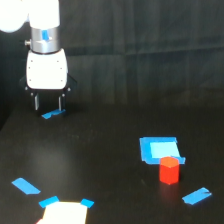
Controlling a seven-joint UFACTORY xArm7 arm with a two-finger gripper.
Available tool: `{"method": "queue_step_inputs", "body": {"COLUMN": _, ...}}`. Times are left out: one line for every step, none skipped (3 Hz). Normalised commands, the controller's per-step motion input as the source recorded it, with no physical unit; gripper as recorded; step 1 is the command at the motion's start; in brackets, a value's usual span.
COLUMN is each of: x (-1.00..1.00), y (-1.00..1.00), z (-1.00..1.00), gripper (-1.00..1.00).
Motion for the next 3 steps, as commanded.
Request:
{"method": "queue_step_inputs", "body": {"x": 0.68, "y": -1.00, "z": -0.52, "gripper": -0.70}}
{"method": "queue_step_inputs", "body": {"x": 0.98, "y": -0.30, "z": -0.61, "gripper": 1.00}}
{"method": "queue_step_inputs", "body": {"x": 1.00, "y": 0.15, "z": -1.00, "gripper": -1.00}}
